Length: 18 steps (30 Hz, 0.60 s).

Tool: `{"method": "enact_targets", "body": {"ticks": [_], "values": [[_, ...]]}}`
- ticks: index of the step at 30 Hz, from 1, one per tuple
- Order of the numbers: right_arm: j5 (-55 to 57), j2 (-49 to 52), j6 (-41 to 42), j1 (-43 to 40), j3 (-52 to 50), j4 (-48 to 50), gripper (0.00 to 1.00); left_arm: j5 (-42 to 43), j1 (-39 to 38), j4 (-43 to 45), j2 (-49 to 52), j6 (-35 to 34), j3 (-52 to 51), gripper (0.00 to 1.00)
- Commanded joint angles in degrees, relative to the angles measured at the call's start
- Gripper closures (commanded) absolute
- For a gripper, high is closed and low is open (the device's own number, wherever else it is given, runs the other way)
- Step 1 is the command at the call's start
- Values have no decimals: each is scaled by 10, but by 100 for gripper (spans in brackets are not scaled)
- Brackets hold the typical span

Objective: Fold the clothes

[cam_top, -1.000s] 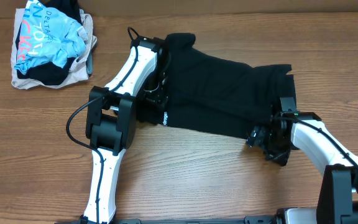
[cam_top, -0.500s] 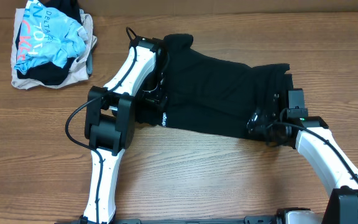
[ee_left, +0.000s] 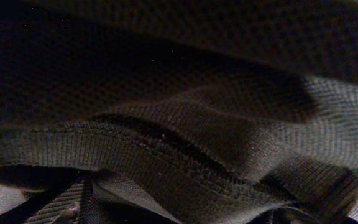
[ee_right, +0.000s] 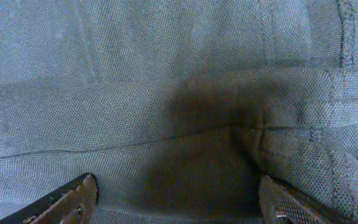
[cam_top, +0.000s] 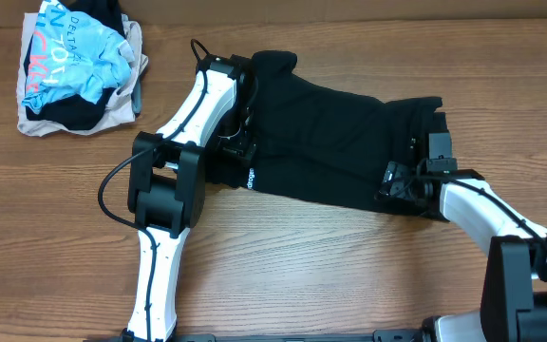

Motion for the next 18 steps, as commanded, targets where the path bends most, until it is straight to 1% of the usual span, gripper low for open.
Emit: {"method": "enact_targets", "body": {"ticks": [1, 7, 12, 14, 18], "values": [[15, 19, 47, -1, -1, -42, 13, -17, 6, -2, -7, -15, -5, 9], [-3, 19, 150, -1, -1, -160, 11, -17, 11, -48, -7, -49, -6, 11], [-62, 19, 155, -1, -1, -207, 12, -17, 11, -70, -7, -61, -6, 13], [-75, 19, 167, -1, -1, -222, 13, -20, 11, -87, -7, -66, -6, 13], [-102, 17, 168, -1, -1, -244, 13, -30, 10, -116, -8, -73, -6, 14]]}}
